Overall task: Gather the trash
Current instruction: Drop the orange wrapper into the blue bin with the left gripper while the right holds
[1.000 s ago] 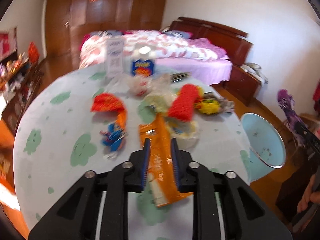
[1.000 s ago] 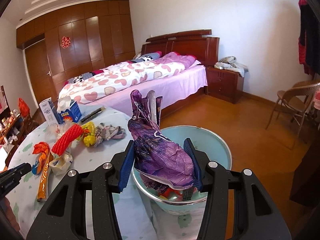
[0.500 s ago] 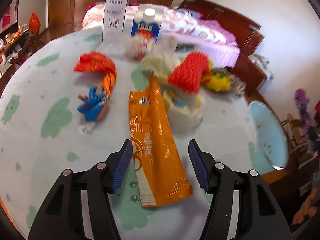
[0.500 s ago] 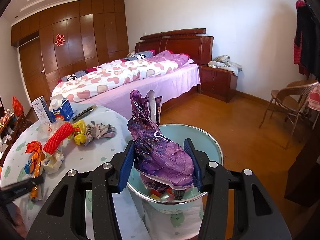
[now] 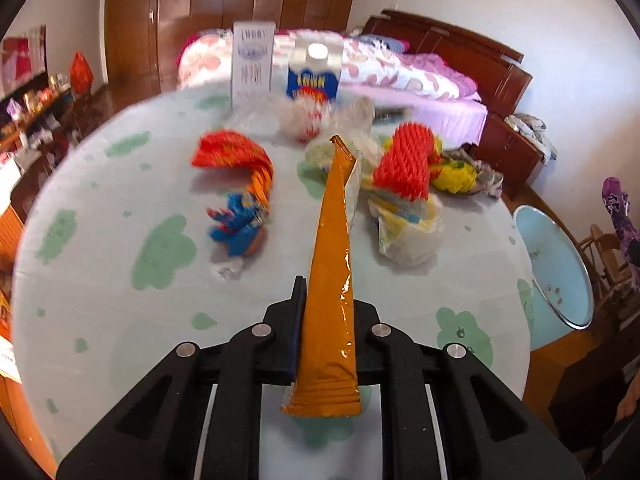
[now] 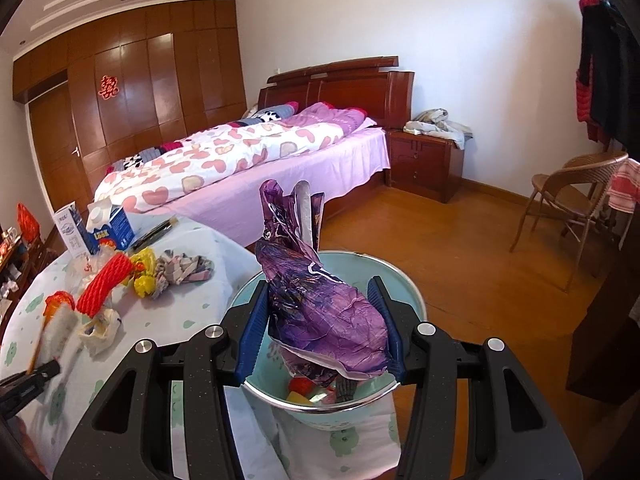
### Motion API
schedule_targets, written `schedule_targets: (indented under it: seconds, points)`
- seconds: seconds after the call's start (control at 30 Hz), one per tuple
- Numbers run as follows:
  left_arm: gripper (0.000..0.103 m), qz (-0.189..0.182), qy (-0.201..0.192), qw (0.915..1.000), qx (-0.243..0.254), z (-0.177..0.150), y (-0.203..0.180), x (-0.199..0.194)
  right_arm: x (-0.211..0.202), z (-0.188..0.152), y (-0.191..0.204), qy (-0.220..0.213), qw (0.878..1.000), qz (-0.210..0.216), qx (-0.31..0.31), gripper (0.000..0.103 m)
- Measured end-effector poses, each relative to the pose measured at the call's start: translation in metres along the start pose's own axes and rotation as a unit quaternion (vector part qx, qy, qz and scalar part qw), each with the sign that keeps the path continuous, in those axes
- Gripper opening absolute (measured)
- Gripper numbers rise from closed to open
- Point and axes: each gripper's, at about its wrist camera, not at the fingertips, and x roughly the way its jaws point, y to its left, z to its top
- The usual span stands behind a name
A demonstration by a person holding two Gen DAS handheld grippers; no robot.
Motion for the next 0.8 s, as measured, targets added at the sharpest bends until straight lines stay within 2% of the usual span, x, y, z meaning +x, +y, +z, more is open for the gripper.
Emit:
schedule_targets:
  seconds: [0.1,0.27,0.43,0.8]
  points:
    - [0.015,0.002,-0.036,0.9991,0.024,0.006,-0.008,-0.020,0.002,0.000,-0.005,-0.001,1.000,-0.007,0.004,0.050]
    - [0.015,-0.059,-0.055,0.9941,0.072,0.014,-0.044,-0.034,0.002,0.001,-0.012,-0.002,1.000,-0.014,0.008,0.050]
    - [0.015,-0.137,-0.048,0.9824,0.118,0.015,-0.094,-0.030,0.005,0.002,-0.020,0.000,1.000,-0.023,0.010,0.050]
    - [0.015,-0.204,-0.004,0.9622,0.180,0.005,-0.186,0.004,0.025,-0.009,-0.042,0.032,0.998,-0.045,0.028,0.050]
